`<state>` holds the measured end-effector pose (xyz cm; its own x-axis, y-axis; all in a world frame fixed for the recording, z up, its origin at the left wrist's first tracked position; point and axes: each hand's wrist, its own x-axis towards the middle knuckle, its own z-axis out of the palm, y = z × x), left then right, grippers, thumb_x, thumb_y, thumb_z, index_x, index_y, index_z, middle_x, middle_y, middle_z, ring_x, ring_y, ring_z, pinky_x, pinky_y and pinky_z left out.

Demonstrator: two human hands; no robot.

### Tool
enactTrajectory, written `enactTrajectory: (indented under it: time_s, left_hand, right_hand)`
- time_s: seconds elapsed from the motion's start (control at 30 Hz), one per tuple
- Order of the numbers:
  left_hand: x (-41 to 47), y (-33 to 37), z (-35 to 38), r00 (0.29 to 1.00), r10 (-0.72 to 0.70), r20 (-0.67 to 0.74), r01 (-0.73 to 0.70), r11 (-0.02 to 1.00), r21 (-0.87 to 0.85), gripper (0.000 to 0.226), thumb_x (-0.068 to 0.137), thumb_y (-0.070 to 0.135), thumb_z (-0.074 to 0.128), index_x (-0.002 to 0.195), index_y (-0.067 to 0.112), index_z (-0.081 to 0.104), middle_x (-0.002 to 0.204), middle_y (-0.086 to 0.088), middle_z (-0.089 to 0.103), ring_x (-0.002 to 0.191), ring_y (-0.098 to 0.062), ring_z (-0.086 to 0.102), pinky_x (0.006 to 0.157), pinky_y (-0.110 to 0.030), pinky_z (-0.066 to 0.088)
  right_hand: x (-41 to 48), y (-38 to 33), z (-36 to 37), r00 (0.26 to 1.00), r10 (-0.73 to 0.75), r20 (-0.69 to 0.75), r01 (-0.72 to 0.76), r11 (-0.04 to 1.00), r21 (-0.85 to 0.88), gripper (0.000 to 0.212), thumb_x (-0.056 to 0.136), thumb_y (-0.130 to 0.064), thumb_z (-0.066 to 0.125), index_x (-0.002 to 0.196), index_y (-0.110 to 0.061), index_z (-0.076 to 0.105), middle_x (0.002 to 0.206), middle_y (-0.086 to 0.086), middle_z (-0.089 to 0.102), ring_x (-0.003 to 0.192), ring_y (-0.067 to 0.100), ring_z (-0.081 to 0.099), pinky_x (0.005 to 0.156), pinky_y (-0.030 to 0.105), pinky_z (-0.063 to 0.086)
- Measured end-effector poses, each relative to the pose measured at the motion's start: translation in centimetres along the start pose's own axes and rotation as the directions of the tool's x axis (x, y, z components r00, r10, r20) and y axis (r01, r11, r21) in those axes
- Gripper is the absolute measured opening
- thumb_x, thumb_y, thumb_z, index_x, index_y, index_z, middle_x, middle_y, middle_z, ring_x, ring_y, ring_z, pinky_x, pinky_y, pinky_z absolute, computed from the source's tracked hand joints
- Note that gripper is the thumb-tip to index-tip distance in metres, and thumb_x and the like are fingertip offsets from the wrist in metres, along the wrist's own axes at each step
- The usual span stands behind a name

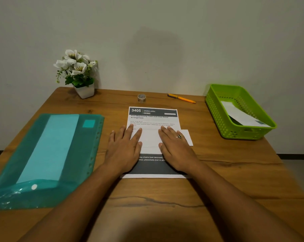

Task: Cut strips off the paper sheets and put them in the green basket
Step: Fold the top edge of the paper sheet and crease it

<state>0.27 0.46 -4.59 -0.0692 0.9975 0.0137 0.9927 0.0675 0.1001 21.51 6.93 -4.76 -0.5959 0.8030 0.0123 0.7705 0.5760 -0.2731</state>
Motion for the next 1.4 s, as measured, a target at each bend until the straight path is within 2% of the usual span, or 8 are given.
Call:
enactTrajectory:
  time_s: [0.13,0.43,0.63,0.77,0.97,1.1,1.27,1.4]
  left_hand:
    - [0.0,0.3,0.1,1.0,-0.016,0.008,0.016,1.0,0.022,0.063,0.108,0.049,0.012,0.165,0.022,0.008,0.172,-0.002,0.007,0.158,-0.025,0.004,0.127,-0.054,0.005]
    - [-0.2,0.5,0.0,0.999,-0.032,0.026,0.03,0.999,0.042,0.066,0.108,0.048,0.011,0.164,0.015,0.002,0.173,-0.004,0.003,0.158,-0.024,0.001,0.127,-0.053,0.005]
    - [0.0,0.6,-0.7,0.998,-0.028,0.057,0.025,0.999,0.046,0.067,0.107,0.049,0.013,0.164,0.015,0.005,0.172,-0.004,0.006,0.158,-0.025,0.005,0.127,-0.054,0.009]
    - [0.5,0.4,-2.1,0.996,-0.007,0.09,-0.001,0.997,0.083,0.067,0.105,0.052,0.024,0.161,0.015,0.019,0.17,-0.004,0.018,0.154,-0.026,0.018,0.121,-0.055,0.024]
    - [3.4,0.1,-5.1,0.981,-0.048,0.187,0.04,0.998,0.043,0.071,0.088,0.065,0.061,0.141,0.019,0.047,0.145,-0.006,0.045,0.134,-0.027,0.04,0.104,-0.05,0.043]
    - [5.1,-0.6,-6.0,0.955,-0.059,0.29,0.063,0.998,-0.006,0.069,0.076,0.069,0.075,0.128,0.027,0.056,0.135,-0.002,0.049,0.127,-0.024,0.041,0.104,-0.048,0.045]
    - [5.8,-0.8,-6.2,0.944,-0.062,0.325,0.093,0.992,-0.082,0.051,0.068,0.065,0.084,0.096,0.036,0.053,0.115,0.005,0.056,0.112,-0.02,0.049,0.099,-0.047,0.049]
    - [4.9,-0.7,-5.4,0.96,-0.096,0.263,0.172,0.943,-0.285,0.046,0.074,0.045,0.087,0.104,0.032,0.055,0.098,0.012,0.063,0.1,-0.016,0.061,0.091,-0.042,0.053]
  right_hand:
    - [0.5,-1.8,0.1,0.998,0.059,-0.013,-0.059,0.998,-0.019,0.058,0.111,-0.035,0.03,0.164,-0.012,0.022,0.173,0.007,0.017,0.16,0.026,0.011,0.13,0.045,0.007]
    - [1.2,-3.4,1.3,0.998,-0.055,-0.005,0.055,0.998,-0.02,0.06,0.112,-0.042,0.026,0.165,-0.015,0.019,0.174,0.003,0.013,0.161,0.023,0.006,0.13,0.044,0.004]
    - [-0.2,1.5,-0.4,0.997,0.08,0.02,-0.079,0.996,-0.047,0.065,0.111,-0.049,0.021,0.167,-0.017,0.01,0.175,0.001,0.006,0.161,0.02,0.001,0.13,0.045,0.003]
    - [-0.8,3.1,-0.6,0.99,0.14,0.009,-0.139,0.987,-0.077,0.07,0.107,-0.053,0.015,0.166,-0.016,0.014,0.175,0.001,0.01,0.161,0.022,0.004,0.128,0.046,0.003]
    - [-0.7,2.9,-0.5,0.991,0.135,0.002,-0.135,0.989,-0.061,0.07,0.109,-0.054,0.022,0.166,-0.015,0.011,0.175,0.002,0.007,0.161,0.023,0.001,0.128,0.047,0.001]
    - [-0.8,3.1,-0.2,0.991,0.135,0.001,-0.135,0.989,-0.068,0.09,0.097,-0.074,0.008,0.166,-0.016,0.01,0.175,0.003,0.007,0.161,0.022,-0.001,0.129,0.048,0.002]
    - [-0.7,3.0,-0.1,0.991,0.136,-0.021,-0.137,0.988,-0.067,0.079,0.105,-0.066,0.021,0.166,-0.017,0.012,0.175,0.002,0.009,0.161,0.022,0.001,0.129,0.048,0.002]
    - [-0.7,3.0,0.0,0.99,0.135,-0.038,-0.137,0.989,-0.058,0.078,0.105,-0.066,0.022,0.165,-0.018,0.015,0.174,0.001,0.011,0.161,0.022,0.002,0.129,0.047,0.003]
